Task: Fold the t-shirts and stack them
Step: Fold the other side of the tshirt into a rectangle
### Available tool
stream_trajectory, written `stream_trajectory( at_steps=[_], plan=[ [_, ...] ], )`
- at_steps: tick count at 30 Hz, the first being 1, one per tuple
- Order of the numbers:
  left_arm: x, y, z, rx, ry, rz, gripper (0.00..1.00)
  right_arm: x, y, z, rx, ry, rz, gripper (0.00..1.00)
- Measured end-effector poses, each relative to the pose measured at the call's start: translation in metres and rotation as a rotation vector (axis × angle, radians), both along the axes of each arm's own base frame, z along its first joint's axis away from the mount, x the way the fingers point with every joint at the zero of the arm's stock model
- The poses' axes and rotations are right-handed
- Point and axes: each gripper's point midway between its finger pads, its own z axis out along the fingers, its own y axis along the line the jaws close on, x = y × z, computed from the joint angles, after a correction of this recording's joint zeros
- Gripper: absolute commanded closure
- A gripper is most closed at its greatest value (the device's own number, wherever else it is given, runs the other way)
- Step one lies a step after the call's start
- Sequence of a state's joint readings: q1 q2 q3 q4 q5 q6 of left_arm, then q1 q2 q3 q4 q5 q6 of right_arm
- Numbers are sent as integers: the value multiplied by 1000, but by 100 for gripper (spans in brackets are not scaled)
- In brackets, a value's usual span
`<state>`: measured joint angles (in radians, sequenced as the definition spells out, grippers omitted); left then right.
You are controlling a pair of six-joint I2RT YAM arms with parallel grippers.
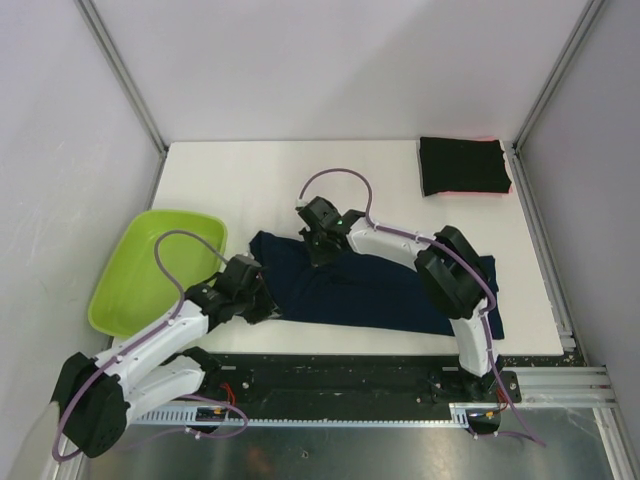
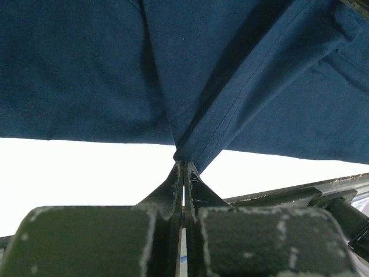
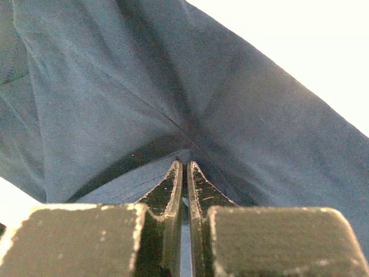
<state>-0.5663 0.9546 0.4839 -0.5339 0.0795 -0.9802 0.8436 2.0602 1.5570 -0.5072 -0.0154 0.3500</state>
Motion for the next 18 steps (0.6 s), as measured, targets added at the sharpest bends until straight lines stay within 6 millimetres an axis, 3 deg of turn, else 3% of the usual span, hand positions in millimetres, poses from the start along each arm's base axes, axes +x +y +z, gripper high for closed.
stream_trajectory(
  at_steps=[9,18],
  plan=[
    [9,7,-3,66,-9,28,94,-3,-16,1,-15,-21,-61,96],
    [59,12,13,216,-76,24,93,14,-29,9,-8,-113,-219,97]
  ],
)
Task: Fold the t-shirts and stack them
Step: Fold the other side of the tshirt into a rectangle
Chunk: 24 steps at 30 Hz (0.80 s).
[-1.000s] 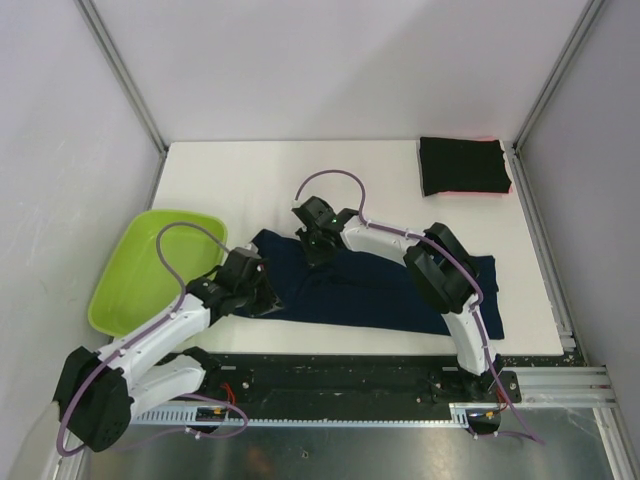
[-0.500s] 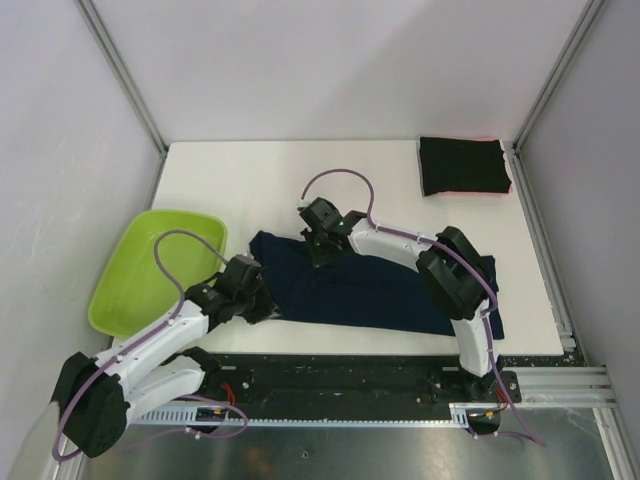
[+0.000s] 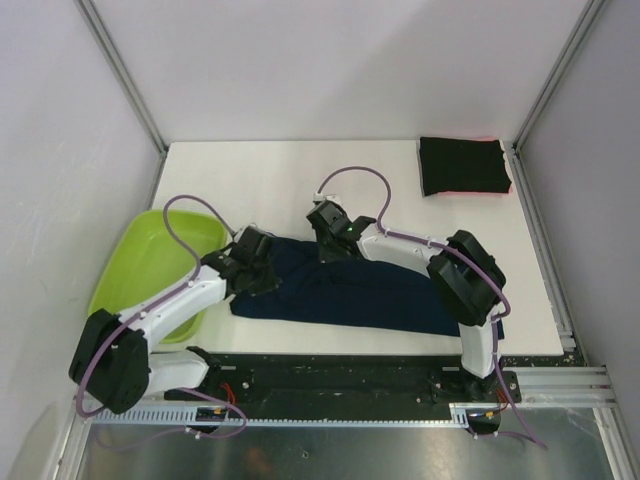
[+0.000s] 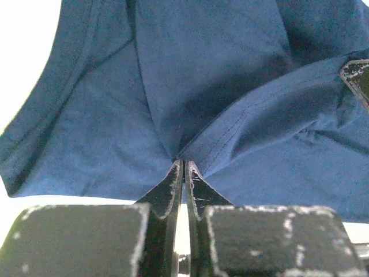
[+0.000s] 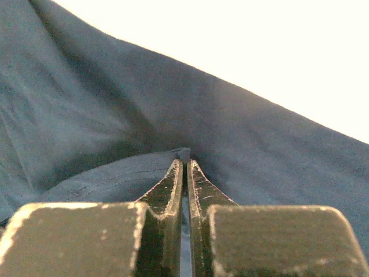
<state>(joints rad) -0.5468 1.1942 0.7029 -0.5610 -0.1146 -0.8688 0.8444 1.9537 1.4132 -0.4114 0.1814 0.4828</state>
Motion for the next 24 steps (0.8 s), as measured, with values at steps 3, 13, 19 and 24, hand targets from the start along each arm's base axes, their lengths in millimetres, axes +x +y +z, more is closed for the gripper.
stream_trajectory(
  at_steps=[3,13,19,24],
  plan=[
    [15,4,2,46,-17,2,93,10,0,4,13,-37,-55,97],
    [41,31,-7,157,1,33,64,22,-1,9,36,-84,-146,69],
    [53,29,5,146,-26,-11,46,21,-5,10,24,-85,-153,55],
    [47,16,14,63,-36,-58,55,15,-15,24,17,-87,-158,55]
  ],
)
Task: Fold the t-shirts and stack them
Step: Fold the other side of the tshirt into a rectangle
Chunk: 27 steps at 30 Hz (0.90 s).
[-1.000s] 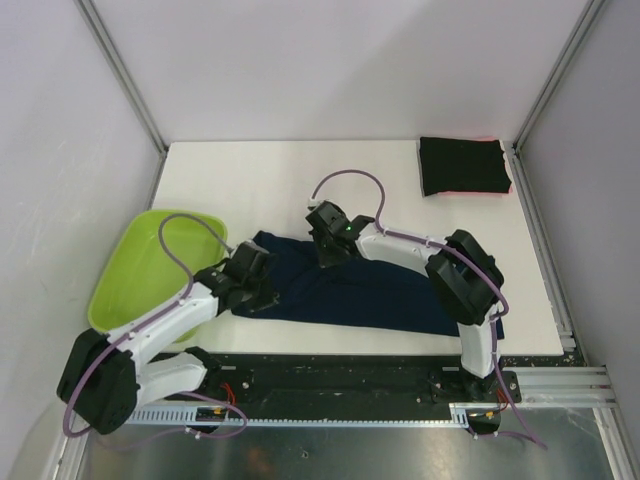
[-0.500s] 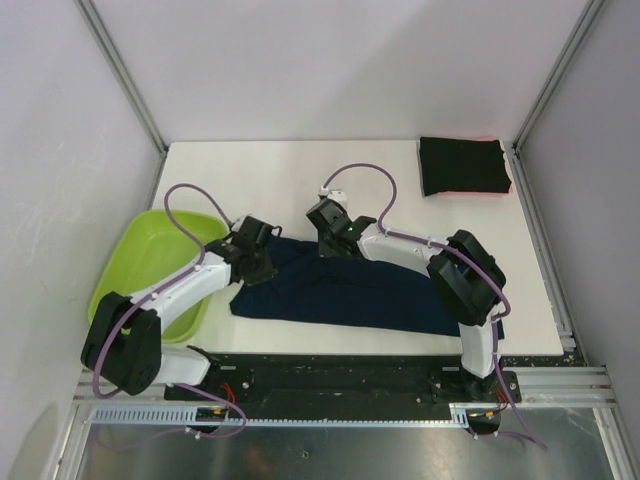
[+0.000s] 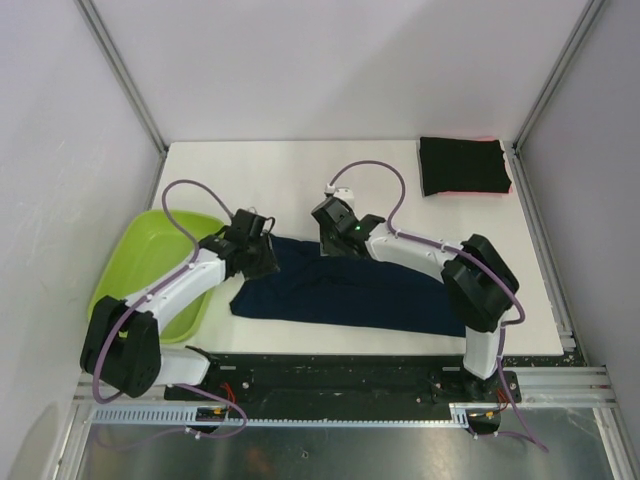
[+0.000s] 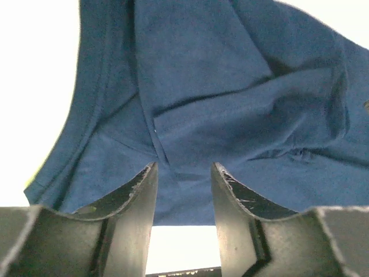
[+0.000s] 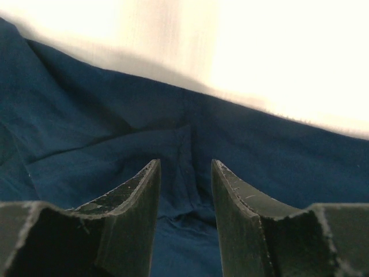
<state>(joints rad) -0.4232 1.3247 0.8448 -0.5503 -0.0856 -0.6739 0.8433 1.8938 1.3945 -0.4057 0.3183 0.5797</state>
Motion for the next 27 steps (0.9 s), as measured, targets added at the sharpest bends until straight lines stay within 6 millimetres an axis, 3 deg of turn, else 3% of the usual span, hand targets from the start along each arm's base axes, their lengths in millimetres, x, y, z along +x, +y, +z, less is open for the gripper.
stream_trajectory(
  at_steps=[4,8,12,17,22,27],
  plan=[
    [-20,-12,-13,-34,49,-50,57,-11,-9,5,4,2,3,56],
    [-40,-23,-28,-45,110,-98,57,-23,-16,-11,-12,38,7,56],
    [-46,-28,-37,-40,139,-110,57,-34,-23,-26,-28,76,9,57],
    [-43,-28,-42,-30,141,-98,62,-34,-20,-25,-16,72,15,58],
    [-39,-25,-45,-9,131,-77,75,-33,-20,-27,-13,70,15,59],
    [-37,-22,-47,5,125,-61,98,-33,-21,-29,-15,72,12,59]
  ],
)
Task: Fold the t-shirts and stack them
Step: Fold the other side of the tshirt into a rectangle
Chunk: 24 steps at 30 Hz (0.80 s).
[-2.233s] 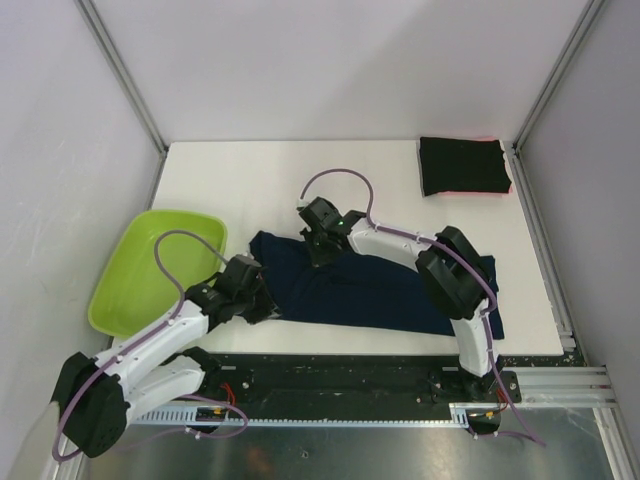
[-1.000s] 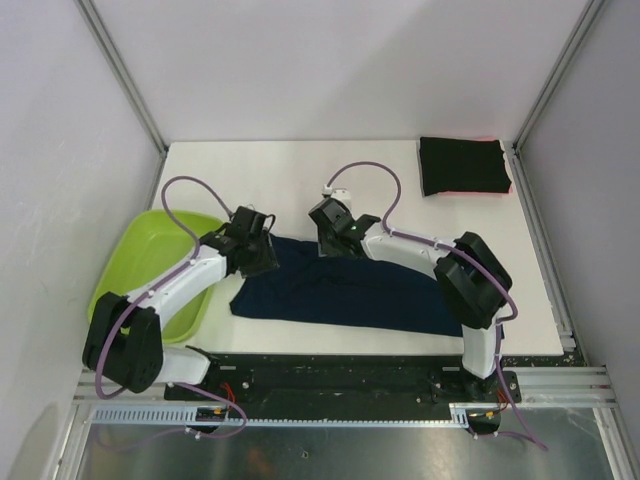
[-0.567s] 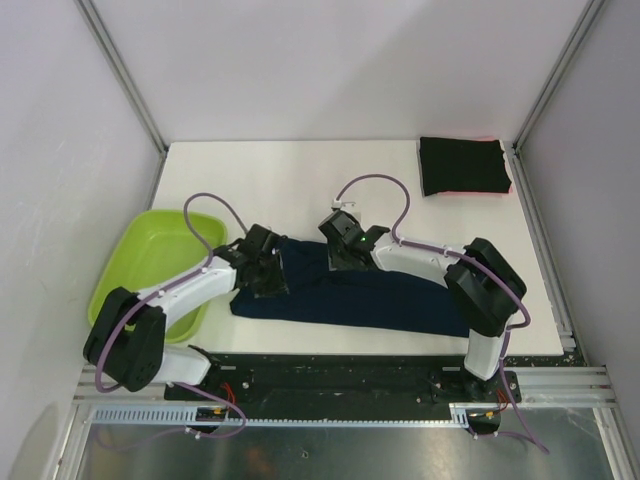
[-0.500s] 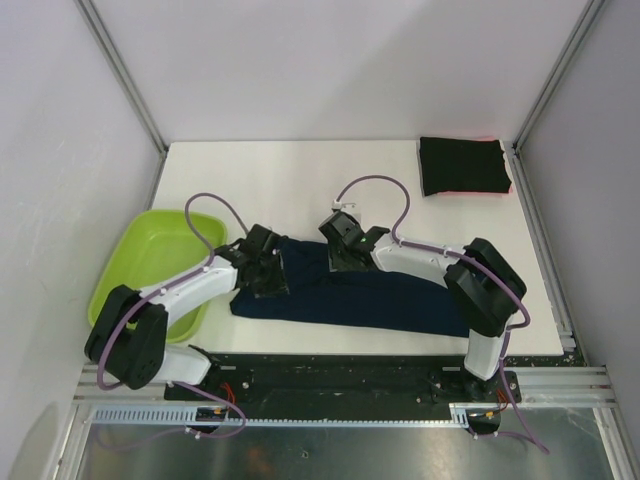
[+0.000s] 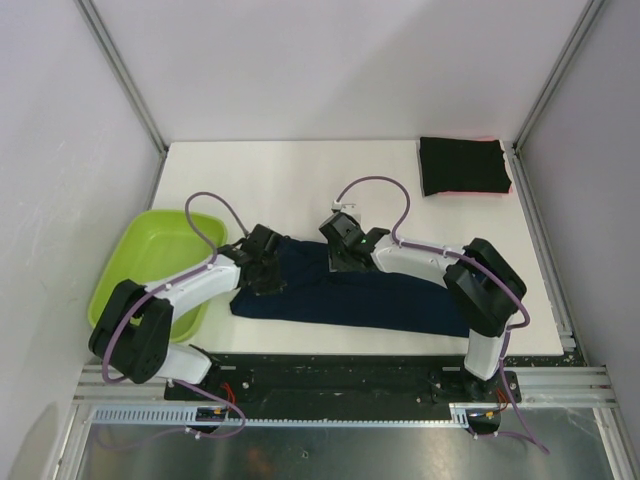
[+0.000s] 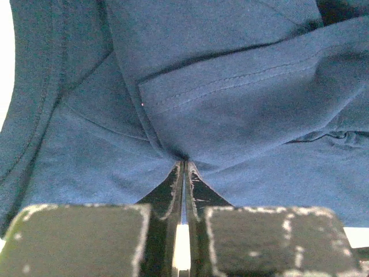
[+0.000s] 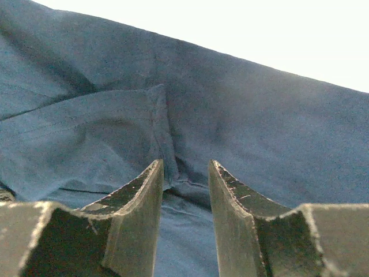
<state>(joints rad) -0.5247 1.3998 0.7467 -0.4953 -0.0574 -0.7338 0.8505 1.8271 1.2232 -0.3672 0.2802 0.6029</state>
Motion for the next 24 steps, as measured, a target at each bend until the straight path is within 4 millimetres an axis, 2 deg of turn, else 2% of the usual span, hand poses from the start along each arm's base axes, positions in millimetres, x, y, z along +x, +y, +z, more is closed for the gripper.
stream_trajectory(
  at_steps=[7,17,24],
  plan=[
    [-1,5,6,6,-34,9,100,2,-6,-5,-6,6,-13,59],
    [-1,16,26,18,-96,25,100,0,-21,-17,-29,29,-35,59],
    [-17,30,9,54,-40,47,100,-3,-28,-26,-36,46,-45,59]
  ],
)
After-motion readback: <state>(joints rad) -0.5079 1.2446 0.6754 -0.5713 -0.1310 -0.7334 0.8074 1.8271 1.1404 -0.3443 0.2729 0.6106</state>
